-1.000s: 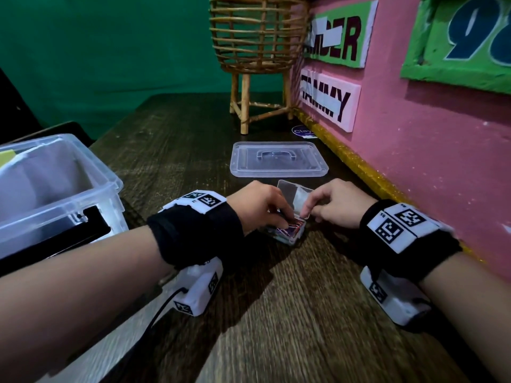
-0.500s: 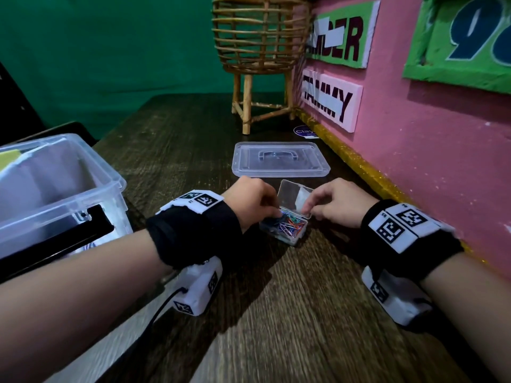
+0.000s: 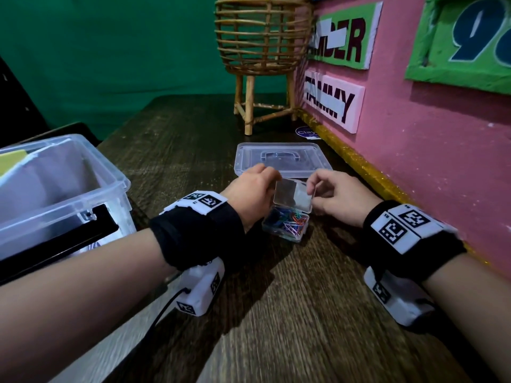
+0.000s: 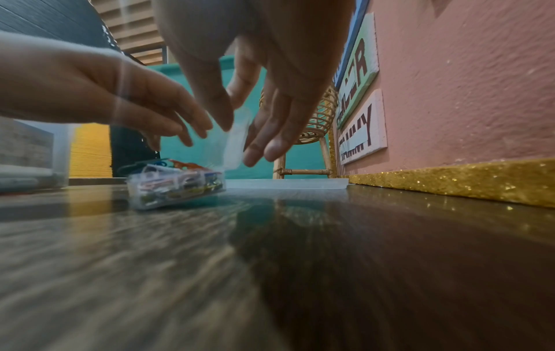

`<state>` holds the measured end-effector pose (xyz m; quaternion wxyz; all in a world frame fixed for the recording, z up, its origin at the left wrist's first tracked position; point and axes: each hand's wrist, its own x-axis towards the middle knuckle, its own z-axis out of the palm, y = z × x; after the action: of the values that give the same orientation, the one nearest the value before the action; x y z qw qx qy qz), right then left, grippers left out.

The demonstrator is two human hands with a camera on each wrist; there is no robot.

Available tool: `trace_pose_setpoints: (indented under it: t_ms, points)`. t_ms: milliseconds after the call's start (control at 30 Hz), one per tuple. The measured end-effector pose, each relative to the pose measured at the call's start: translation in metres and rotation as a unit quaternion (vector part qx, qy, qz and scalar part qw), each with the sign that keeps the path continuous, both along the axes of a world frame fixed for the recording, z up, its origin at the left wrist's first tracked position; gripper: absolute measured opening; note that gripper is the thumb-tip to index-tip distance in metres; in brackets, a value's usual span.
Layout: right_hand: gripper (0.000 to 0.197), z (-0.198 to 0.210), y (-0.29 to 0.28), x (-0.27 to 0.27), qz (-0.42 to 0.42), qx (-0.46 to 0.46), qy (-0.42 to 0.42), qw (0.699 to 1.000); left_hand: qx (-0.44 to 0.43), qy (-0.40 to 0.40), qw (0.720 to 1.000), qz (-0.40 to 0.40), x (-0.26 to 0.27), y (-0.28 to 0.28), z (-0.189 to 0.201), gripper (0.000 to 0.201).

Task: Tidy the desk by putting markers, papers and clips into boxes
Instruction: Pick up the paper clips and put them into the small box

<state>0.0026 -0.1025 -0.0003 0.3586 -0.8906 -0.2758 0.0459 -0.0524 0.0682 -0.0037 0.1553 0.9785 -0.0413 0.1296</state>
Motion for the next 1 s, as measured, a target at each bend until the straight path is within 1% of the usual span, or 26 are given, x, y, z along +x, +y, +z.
trace_pose_setpoints:
  t_ms: [67, 133, 200, 300, 367, 433, 500, 567, 600, 667, 767, 833, 900, 1000]
  points:
    - [0.021, 0.0, 0.001, 0.0, 0.002, 0.016, -0.016, 1.0, -0.017, 0.005, 1.0, -0.005, -0.001, 0.001, 0.0, 0.037]
    - [0.021, -0.001, 0.001, 0.0, -0.006, 0.029, -0.027, 0.999, -0.056, -0.009, 0.998, -0.006, -0.003, 0.001, 0.001, 0.035]
    - [0.021, -0.002, 0.001, 0.002, -0.012, 0.033, -0.026, 0.999, -0.071, -0.016, 0.997, -0.011, -0.003, 0.003, 0.002, 0.035]
    - [0.016, -0.002, 0.002, 0.002, -0.005, 0.023, -0.029, 0.999, -0.038, -0.008, 0.998, -0.042, -0.004, 0.003, 0.0, 0.04]
    - [0.015, -0.002, 0.002, 0.001, 0.012, 0.026, -0.027, 0.999, -0.022, -0.012, 0.998, -0.062, -0.003, 0.004, -0.001, 0.035]
    - [0.017, -0.002, 0.003, -0.001, 0.031, 0.027, 0.006, 0.999, -0.009, -0.01, 0.998, -0.055, -0.005, 0.005, 0.0, 0.027]
    - [0.019, -0.004, 0.004, 0.001, 0.046, -0.003, 0.038, 0.998, 0.019, 0.017, 0.998, -0.056, -0.008, 0.007, 0.0, 0.023]
    - [0.02, -0.005, 0.004, 0.003, 0.055, -0.053, 0.053, 0.996, 0.028, 0.057, 0.996, -0.065, -0.012, 0.009, 0.0, 0.022]
    - [0.02, -0.006, 0.004, 0.004, 0.057, -0.072, 0.055, 0.994, 0.027, 0.072, 0.995, -0.07, -0.013, 0.011, 0.001, 0.023]
    - [0.023, -0.006, 0.005, 0.004, 0.054, -0.083, 0.053, 0.994, 0.03, 0.085, 0.993, -0.075, -0.011, 0.014, 0.002, 0.029]
    - [0.041, -0.005, 0.006, 0.002, 0.047, -0.073, 0.067, 0.994, 0.012, 0.081, 0.993, -0.081, -0.006, 0.014, 0.005, 0.031]
    - [0.05, -0.004, 0.007, 0.001, 0.046, -0.086, 0.072, 0.993, 0.008, 0.084, 0.992, -0.094, -0.003, 0.013, 0.005, 0.032]
    - [0.05, -0.003, 0.007, 0.001, 0.052, -0.11, 0.061, 0.991, 0.015, 0.096, 0.99, -0.098, -0.001, 0.011, 0.004, 0.038]
    - [0.049, -0.001, 0.006, 0.002, 0.059, -0.135, 0.058, 0.987, 0.042, 0.124, 0.987, -0.09, 0.0, 0.009, 0.004, 0.056]
